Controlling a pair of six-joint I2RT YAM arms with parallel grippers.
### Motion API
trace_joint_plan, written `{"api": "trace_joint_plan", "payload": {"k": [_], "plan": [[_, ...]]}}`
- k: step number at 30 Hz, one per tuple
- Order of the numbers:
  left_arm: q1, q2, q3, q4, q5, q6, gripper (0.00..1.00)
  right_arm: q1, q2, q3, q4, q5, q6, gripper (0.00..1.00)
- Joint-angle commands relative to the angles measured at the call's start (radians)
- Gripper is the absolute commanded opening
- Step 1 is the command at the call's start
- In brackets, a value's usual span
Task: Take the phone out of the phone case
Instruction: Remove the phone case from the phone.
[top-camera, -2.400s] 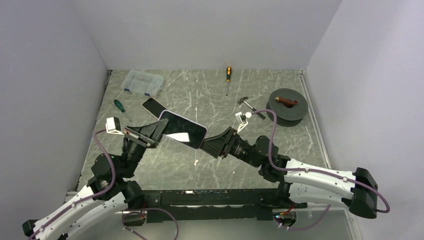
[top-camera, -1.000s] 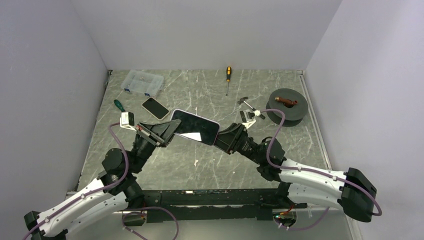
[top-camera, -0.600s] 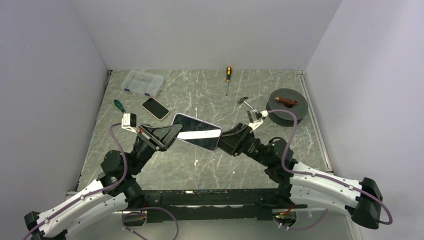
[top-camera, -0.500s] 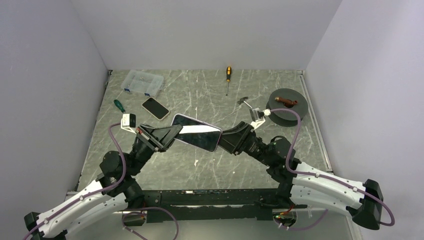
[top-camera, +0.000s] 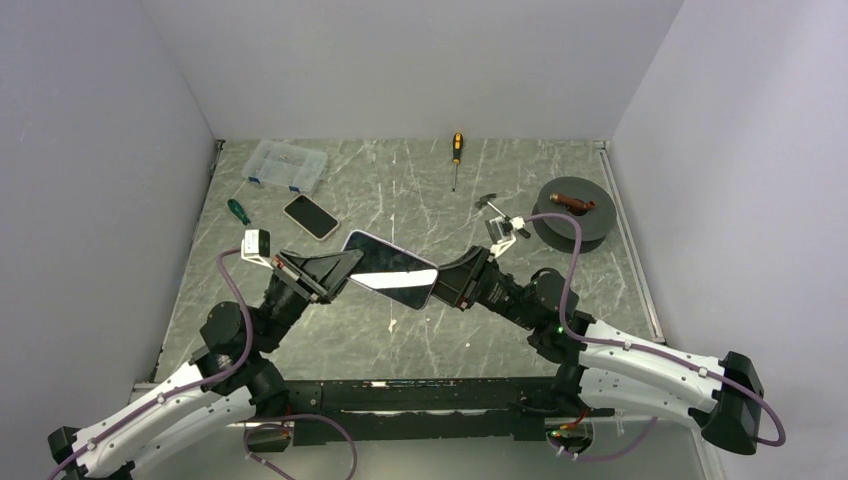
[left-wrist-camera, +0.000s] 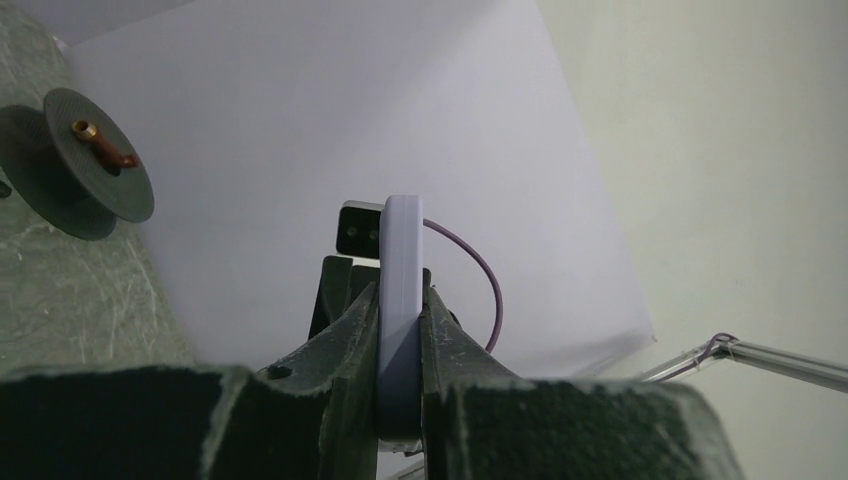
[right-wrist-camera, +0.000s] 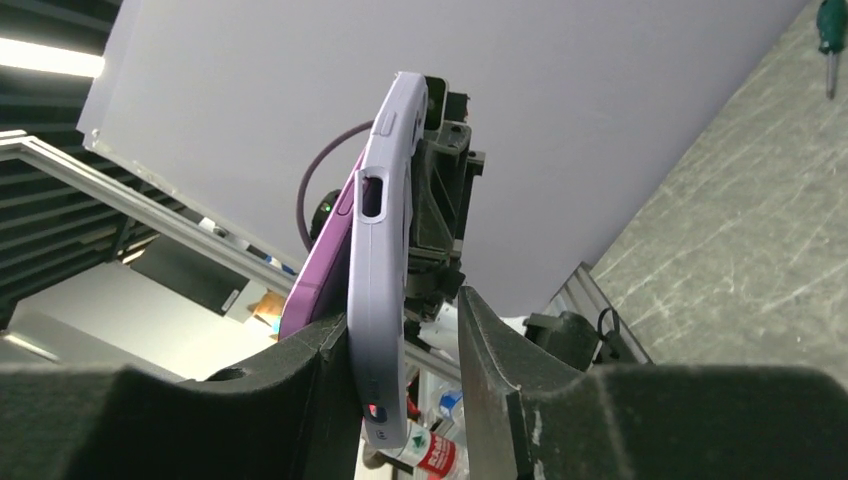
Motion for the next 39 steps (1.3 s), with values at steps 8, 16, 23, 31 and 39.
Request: {"api": "trace_joint_plan", "payload": {"k": [8, 16, 23, 31, 39], "plan": [[-0.005, 0.046, 0.036, 0.067, -0.021, 0.003, 0.00, 0.030, 0.003, 0.008, 0.020, -0.040, 0.088, 0.38], [-0.007, -0.009, 0.026, 0.007, -0.084, 0.019, 0.00, 0.030, -0.033, -0.019, 0.019, -0.008, 0.102, 0.46], [-0.016, -0.001, 0.029, 0.008, -0.095, 0.029, 0.00, 0.033, 0.023, 0.004, 0.063, -0.021, 0.119, 0.33], [-0.026, -0.005, 0.041, -0.022, -0.120, 0.065, 0.00, 0.046, 0.074, 0.028, 0.082, -0.035, 0.125, 0.05], [-0.025, -0.069, 0.070, -0.223, -0.142, 0.113, 0.30, 0.046, 0.032, 0.013, 0.042, -0.013, 0.107, 0.00]]}}
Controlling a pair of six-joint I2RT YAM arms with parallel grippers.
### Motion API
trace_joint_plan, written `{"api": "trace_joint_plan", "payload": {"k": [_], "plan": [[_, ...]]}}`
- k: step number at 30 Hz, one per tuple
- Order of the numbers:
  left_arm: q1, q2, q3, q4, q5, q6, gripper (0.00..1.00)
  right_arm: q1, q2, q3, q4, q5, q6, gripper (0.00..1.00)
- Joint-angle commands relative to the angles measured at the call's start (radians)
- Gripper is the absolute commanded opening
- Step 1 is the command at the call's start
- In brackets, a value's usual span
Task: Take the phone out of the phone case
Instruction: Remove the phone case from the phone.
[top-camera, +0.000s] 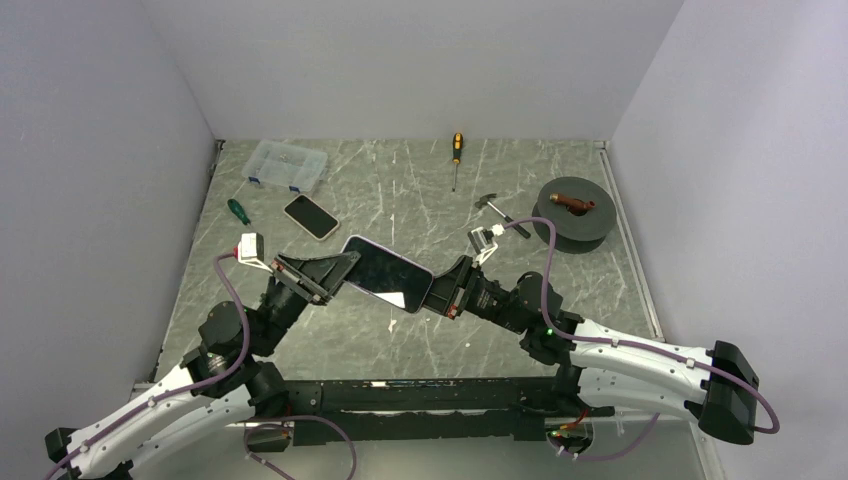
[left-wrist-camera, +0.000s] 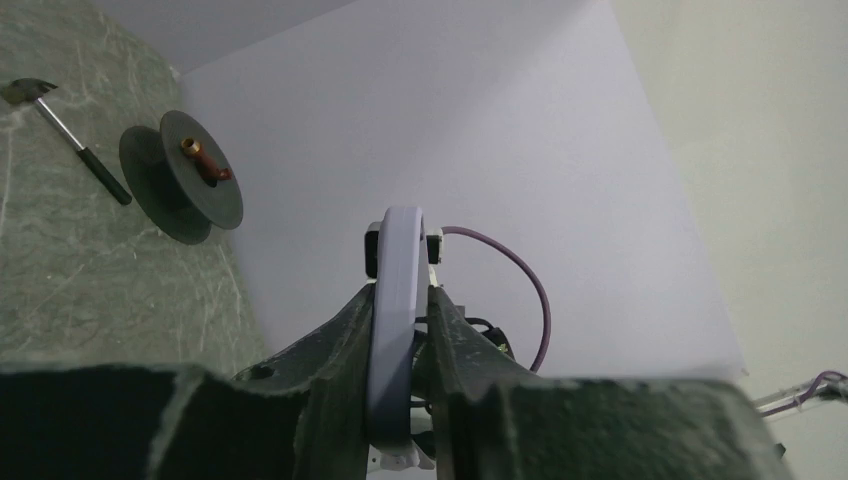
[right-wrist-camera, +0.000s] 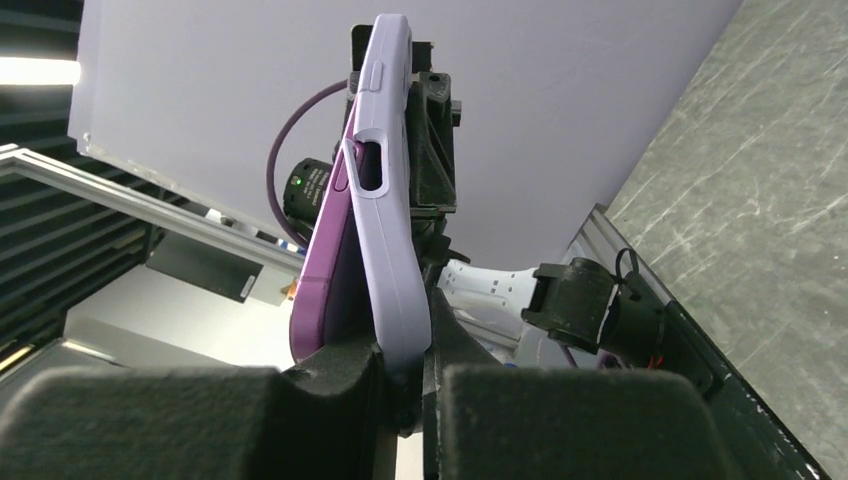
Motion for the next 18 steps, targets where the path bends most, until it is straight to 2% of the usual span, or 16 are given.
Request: {"api": "trace_joint_plan", "payload": {"k": [1, 10, 18], "plan": [[-0.002, -0.053, 0.028, -0.070, -0.026, 0.032, 0.33, 0.006, -0.037, 0.034, 0.056, -0.007, -0.004, 0.00], [-0.001, -0.123, 0.090, -0.277, -0.065, 0.065, 0.61, 0.006, -0.031, 0.032, 0.074, -0.012, 0.006, 0.00], [-0.002, -0.124, 0.187, -0.467, -0.122, 0.133, 0.74, 0.005, -0.043, 0.004, 0.100, -0.004, 0.018, 0.00]]}}
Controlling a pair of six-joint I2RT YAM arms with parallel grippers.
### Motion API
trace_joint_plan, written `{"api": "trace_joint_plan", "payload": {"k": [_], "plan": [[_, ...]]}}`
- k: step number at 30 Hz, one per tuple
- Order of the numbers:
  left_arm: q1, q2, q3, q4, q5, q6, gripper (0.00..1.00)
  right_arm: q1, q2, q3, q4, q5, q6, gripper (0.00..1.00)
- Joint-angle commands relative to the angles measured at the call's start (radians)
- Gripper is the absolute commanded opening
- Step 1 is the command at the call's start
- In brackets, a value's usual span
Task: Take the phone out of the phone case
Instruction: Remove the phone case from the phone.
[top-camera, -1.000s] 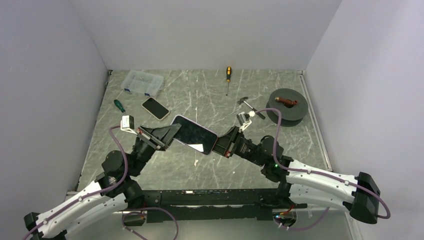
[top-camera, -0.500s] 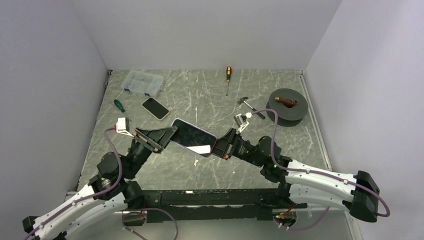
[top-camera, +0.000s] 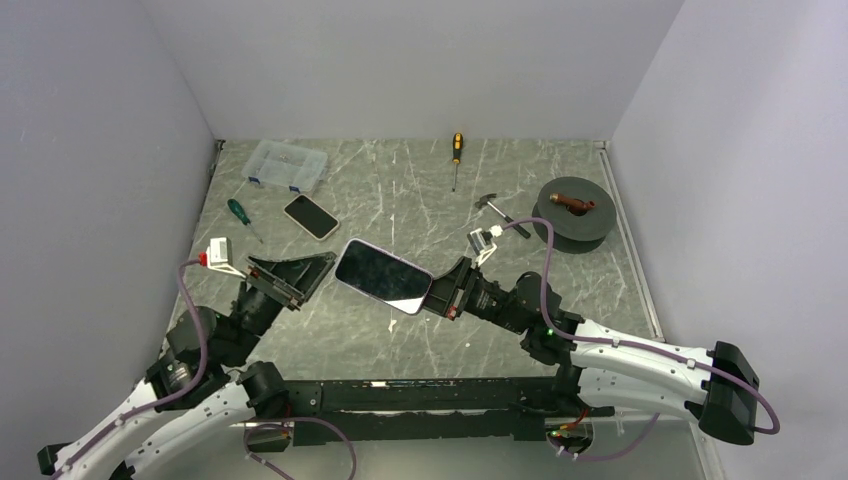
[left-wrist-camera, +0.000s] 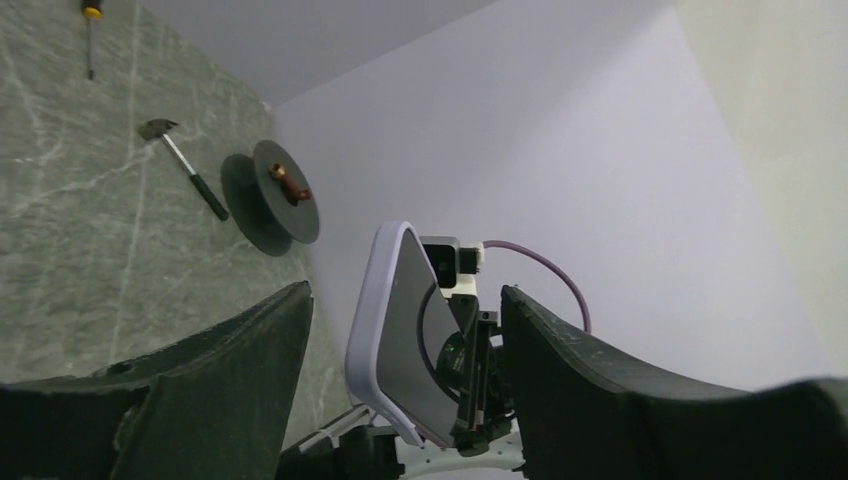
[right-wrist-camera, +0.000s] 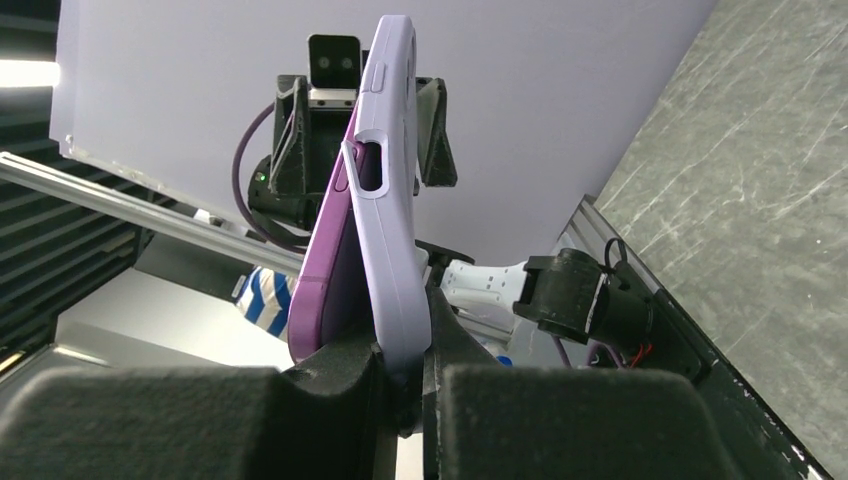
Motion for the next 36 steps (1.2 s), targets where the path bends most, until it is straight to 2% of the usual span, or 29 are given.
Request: {"api": "trace_joint_plan", "payload": {"k": [1, 4, 5, 6, 10, 15, 18, 22, 24, 27, 32, 34, 36], "plan": [[-0.001, -0.003, 0.072, -0.157, -0.070, 0.056, 0.78, 0.000, -0.037, 0.000, 0.144, 0.007, 0.021, 0.00], [-0.001, 0.003, 0.123, -0.282, -0.144, 0.061, 0.86, 0.000, -0.050, 0.007, 0.108, 0.008, 0.008, 0.00], [-0.001, 0.003, 0.139, -0.328, -0.175, 0.057, 0.97, 0.000, -0.057, 0.010, 0.092, 0.008, 0.003, 0.00], [-0.001, 0.004, 0.152, -0.368, -0.206, 0.054, 0.99, -0.001, -0.064, 0.013, 0.078, 0.011, -0.002, 0.00], [-0.001, 0.004, 0.219, -0.485, -0.314, 0.116, 0.99, -0.003, -0.098, 0.038, -0.017, 0.023, -0.037, 0.00], [0.000, 0.114, 0.385, -0.629, -0.387, 0.341, 1.00, -0.007, -0.143, 0.068, -0.171, 0.073, -0.086, 0.00], [-0.001, 0.246, 0.488, -0.705, -0.328, 0.454, 0.99, -0.011, -0.160, 0.086, -0.294, 0.139, -0.105, 0.00], [-0.021, 0.414, 0.563, -0.783, -0.214, 0.498, 0.91, -0.013, -0.162, 0.109, -0.434, 0.224, -0.122, 0.00], [-0.086, 0.479, 0.580, -0.804, -0.224, 0.497, 0.87, -0.014, -0.150, 0.118, -0.487, 0.254, -0.122, 0.00], [-0.229, 0.561, 0.611, -0.805, -0.287, 0.503, 0.87, -0.015, -0.125, 0.122, -0.541, 0.286, -0.095, 0.00], [-0.520, 0.799, 0.754, -0.853, -0.531, 0.574, 0.96, -0.014, -0.067, 0.158, -0.603, 0.292, -0.052, 0.00], [-0.595, 0.901, 0.823, -0.890, -0.623, 0.612, 0.99, -0.014, -0.047, 0.173, -0.622, 0.289, -0.038, 0.00], [-0.635, 0.981, 0.873, -0.893, -0.656, 0.662, 0.99, -0.014, -0.040, 0.181, -0.629, 0.286, -0.019, 0.00]]}}
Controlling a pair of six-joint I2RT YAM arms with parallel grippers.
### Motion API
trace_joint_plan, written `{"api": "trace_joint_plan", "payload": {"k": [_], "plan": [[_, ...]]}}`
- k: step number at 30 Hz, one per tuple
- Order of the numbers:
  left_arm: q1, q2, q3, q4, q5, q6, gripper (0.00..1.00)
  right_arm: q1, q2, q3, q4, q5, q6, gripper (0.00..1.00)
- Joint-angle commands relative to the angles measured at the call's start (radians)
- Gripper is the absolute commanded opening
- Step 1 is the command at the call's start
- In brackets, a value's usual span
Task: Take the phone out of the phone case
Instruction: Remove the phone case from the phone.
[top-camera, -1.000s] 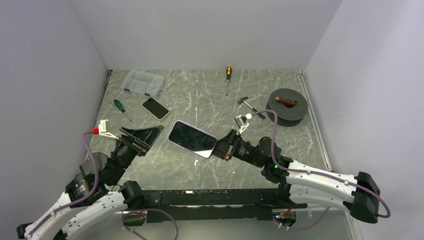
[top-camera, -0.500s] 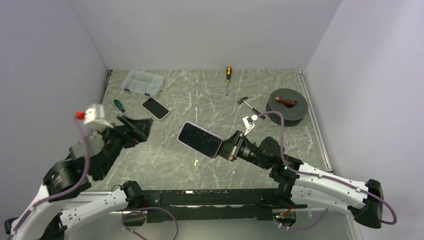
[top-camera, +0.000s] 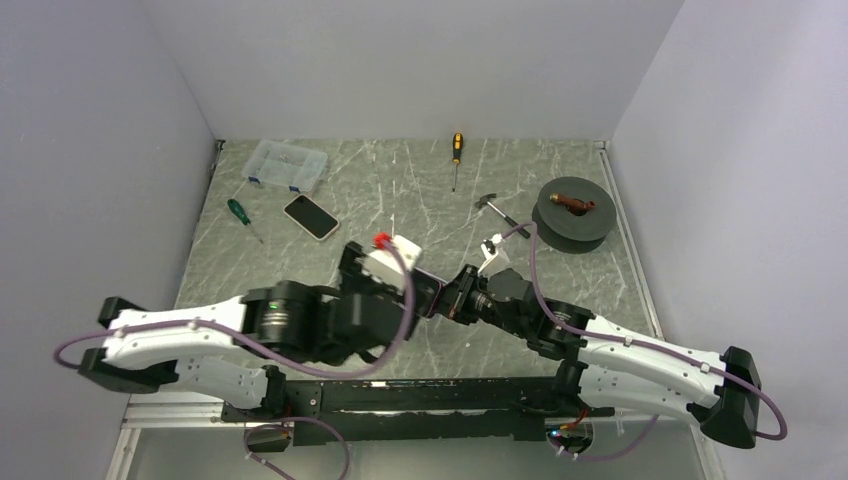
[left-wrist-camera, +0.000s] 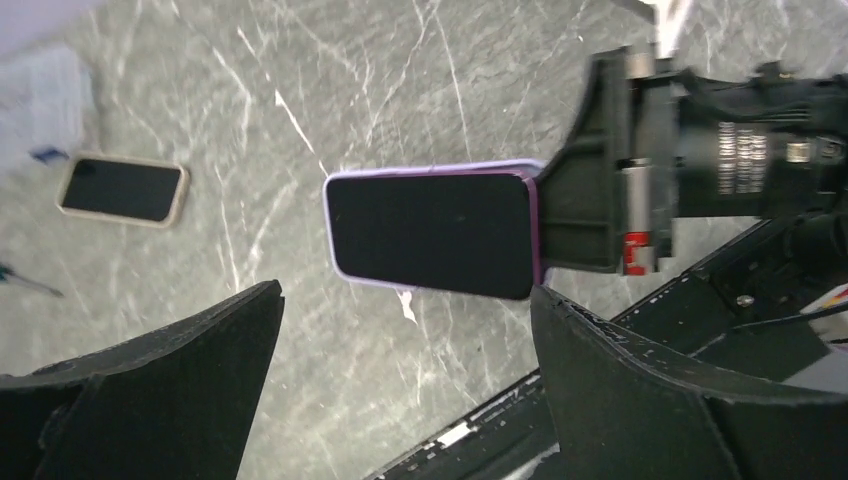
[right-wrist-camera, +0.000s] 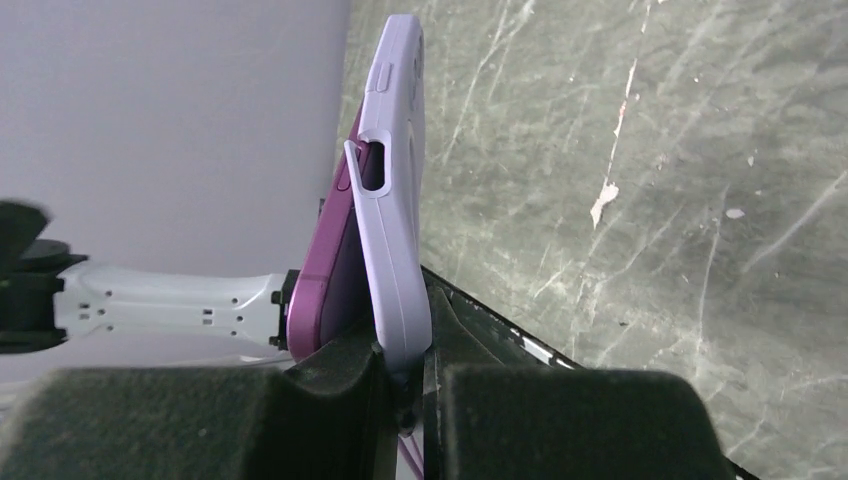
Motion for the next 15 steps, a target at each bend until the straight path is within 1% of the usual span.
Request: {"api": "trace_joint_plan", "payload": {"k": [1, 4, 9, 15], "plan": [[-0.086, 0.149, 0.120, -0.038, -0.179, 0.140, 0.99, -0.002, -0.001, 0.086, 0.044, 0.019, 0.058, 0.00], [-0.088, 0.196, 0.138, -0.012, -0.127, 0.179, 0.99, -0.001, 0.002, 0.087, 0.041, 0.013, 0.076, 0.00], [-0.078, 0.177, 0.073, 0.085, -0.040, 0.230, 0.96, -0.002, -0.011, 0.077, 0.040, 0.014, 0.096, 0.00], [-0.041, 0.202, 0.057, 0.085, 0.068, 0.228, 0.92, -0.001, -0.014, 0.080, 0.038, 0.010, 0.105, 0.00]]}}
